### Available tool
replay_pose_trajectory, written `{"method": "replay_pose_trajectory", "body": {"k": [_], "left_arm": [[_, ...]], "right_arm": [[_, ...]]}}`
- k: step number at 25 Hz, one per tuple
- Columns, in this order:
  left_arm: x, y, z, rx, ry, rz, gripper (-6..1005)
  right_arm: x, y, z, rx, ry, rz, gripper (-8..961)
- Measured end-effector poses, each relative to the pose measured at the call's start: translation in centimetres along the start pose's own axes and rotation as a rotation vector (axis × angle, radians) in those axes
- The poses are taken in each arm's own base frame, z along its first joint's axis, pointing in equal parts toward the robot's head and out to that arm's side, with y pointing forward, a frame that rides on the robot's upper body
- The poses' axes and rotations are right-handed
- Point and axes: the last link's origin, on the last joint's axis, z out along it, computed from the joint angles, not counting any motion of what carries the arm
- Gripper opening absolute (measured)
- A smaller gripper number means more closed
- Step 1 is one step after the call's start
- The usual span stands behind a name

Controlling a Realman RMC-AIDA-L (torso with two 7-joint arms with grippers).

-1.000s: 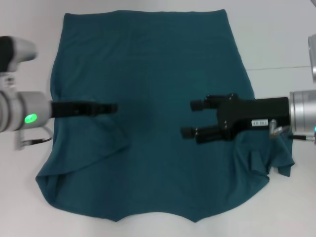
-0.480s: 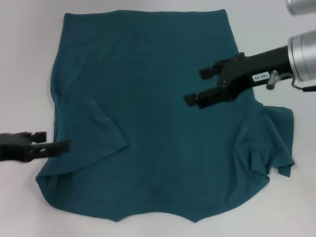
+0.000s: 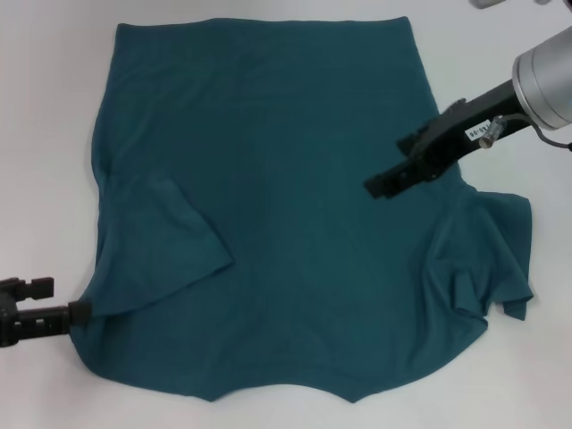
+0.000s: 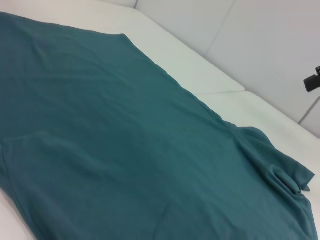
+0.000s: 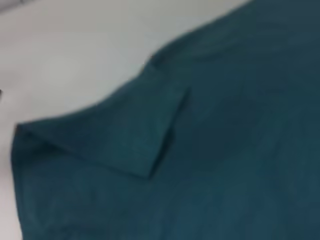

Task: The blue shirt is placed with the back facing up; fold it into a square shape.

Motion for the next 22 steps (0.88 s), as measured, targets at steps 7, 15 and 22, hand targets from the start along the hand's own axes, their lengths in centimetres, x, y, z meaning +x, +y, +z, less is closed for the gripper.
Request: {"method": "replay_pose_trajectory", "body": {"k": [7,15,22], "left_arm": [[-0.9,0.2,0.8,0.003,-0.014,0.009,933],[-1.3,0.3,0.9,0.002,-0.035,0.052,934],[-0.9,0.2,1.1,0.005,-0.038,0.078,933]], "right_arm": [[0.2,-0.1,-0.1,0.048,0.104,0.085,882],[4.3,-2.0,-0.6,0.175,0.258,0.307,883],[8.3,-3.0,-0.9,0.223,0.327,0.385,883]]}}
